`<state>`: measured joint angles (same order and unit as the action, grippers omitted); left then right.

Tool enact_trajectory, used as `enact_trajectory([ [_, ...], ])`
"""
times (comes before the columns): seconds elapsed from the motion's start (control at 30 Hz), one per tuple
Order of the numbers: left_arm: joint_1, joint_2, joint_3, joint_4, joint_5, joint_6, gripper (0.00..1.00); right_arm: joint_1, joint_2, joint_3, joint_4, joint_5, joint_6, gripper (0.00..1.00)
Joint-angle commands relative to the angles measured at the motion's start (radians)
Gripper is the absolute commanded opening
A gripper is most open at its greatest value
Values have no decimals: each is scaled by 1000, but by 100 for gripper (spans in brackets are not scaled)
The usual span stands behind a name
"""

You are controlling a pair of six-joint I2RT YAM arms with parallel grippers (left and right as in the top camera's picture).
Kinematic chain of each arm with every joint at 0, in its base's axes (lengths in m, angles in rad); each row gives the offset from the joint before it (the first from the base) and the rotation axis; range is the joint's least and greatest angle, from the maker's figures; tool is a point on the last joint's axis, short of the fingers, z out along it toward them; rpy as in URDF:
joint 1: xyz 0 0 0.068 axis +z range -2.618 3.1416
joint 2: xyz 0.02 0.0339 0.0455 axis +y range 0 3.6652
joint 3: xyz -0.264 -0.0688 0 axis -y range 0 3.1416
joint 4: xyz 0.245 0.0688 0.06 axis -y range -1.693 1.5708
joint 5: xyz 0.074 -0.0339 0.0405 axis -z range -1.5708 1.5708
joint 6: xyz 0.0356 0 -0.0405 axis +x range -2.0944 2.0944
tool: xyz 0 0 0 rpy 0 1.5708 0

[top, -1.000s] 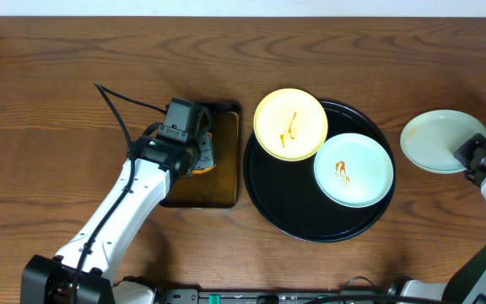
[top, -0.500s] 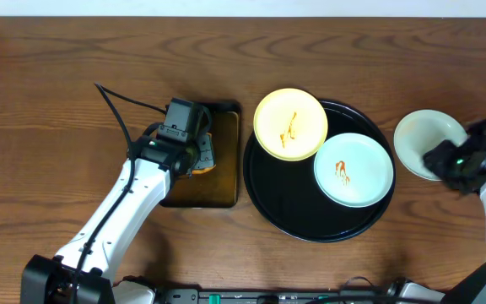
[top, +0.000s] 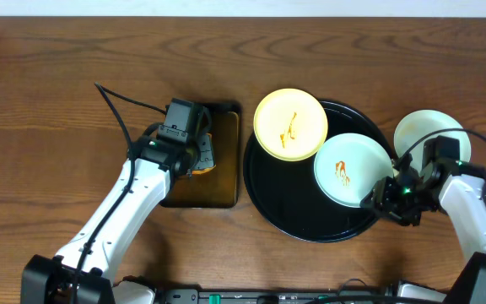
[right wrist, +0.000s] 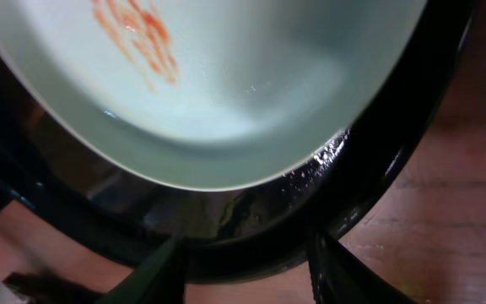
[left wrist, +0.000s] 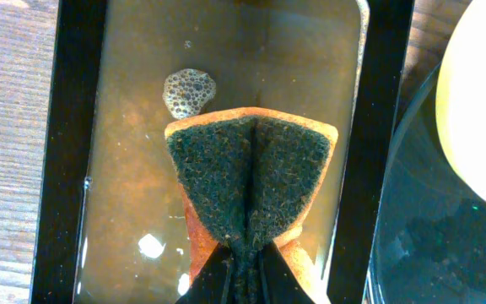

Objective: Clean dirty plates on tray and stack at the side
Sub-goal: 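Grasp the edge of the other pale green plate with the right gripper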

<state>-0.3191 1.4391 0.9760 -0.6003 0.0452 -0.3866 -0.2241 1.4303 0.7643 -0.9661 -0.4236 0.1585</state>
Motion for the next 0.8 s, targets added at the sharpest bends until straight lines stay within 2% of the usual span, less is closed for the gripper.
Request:
enact_trajectory([
  [0.0,2,5,-7,-2,-16,16,8,11,0,-45,44,-11,86,45],
  [0.27,2,5,-7,-2,-16,16,8,15,0,-112,173,-45,202,43],
  [0.77,2,5,-7,-2,-16,16,8,16,0,-112,171,-56,257,41],
])
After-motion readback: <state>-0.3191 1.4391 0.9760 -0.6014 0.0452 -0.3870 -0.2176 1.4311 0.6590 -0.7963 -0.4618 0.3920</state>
